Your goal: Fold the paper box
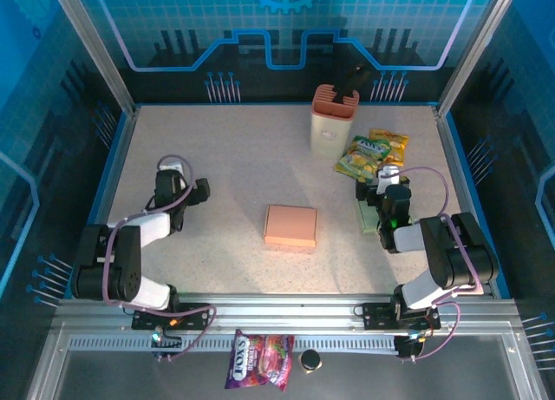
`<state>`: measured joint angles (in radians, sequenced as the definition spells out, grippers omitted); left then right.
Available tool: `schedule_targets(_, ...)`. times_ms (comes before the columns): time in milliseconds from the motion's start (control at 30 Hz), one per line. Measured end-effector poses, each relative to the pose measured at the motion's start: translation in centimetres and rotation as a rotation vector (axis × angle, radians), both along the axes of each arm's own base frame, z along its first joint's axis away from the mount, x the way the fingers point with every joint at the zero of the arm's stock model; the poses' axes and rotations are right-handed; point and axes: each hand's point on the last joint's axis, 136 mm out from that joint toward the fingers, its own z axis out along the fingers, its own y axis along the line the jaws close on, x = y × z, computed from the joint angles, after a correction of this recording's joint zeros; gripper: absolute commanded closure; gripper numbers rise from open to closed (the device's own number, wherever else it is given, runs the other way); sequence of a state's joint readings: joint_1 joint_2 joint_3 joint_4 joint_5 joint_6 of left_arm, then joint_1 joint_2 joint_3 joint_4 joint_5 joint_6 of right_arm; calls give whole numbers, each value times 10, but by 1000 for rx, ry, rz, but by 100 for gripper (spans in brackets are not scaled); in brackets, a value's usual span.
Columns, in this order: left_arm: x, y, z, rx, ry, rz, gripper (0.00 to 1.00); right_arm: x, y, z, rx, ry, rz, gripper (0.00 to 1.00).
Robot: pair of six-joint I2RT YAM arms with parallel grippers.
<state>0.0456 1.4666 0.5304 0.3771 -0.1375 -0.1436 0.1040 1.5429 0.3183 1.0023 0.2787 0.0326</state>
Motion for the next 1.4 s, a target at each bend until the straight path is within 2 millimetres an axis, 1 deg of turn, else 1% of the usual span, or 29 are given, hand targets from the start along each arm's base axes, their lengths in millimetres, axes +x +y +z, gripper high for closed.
schedule_targets(100,19,1,10,-7,-56,-26,1,0,0,0,0,0,0,0)
schedule_targets(133,21,0,11,-9,-67,-34,1,0,0,0,0,0,0,0)
schedule_targets(233,26,-11,13,-23,-85,-103,1,0,0,0,0,0,0,0)
schedule_targets(300,27,-16,18,-18,-129,-138,1,0,0,0,0,-1,0,0)
schedule_targets(333,25,-18,19,-13,-154,-148,1,0,0,0,0,-2,0,0)
schedule_targets(400,13,-21,14,-6,-197,-158,1,0,0,1,0,-3,0,0)
schedule_targets(433,5,-21,9,1,-221,-156,1,0,0,1,0,-4,0,0)
schedule_targets(467,-5,-21,0,4,-221,-152,1,1,0,2,1,-8,0,0)
schedule_targets(533,-19,-20,-12,8,-206,-140,1,0,0,2,1,-14,0,0)
schedule_targets(567,-20,-20,-13,10,-209,-138,1,-1,0,2,1,-14,0,0)
schedule_targets(633,-13,-19,-7,12,-222,-139,1,-1,0,1,1,-13,0,0)
schedule_targets(733,7,-21,15,26,-280,-144,1,-1,0,0,0,-3,0,0)
schedule_targets(800,13,-23,24,34,-304,-153,1,3,1,0,-2,12,1,0)
schedule_targets(933,14,-23,24,43,-300,-156,1,8,1,5,-1,5,1,0)
schedule_targets(1200,13,-26,23,48,-296,-161,1,7,1,1,-10,23,3,0)
schedule_targets(1400,13,-26,23,48,-296,-161,1,7,9,4,-34,12,32,0)
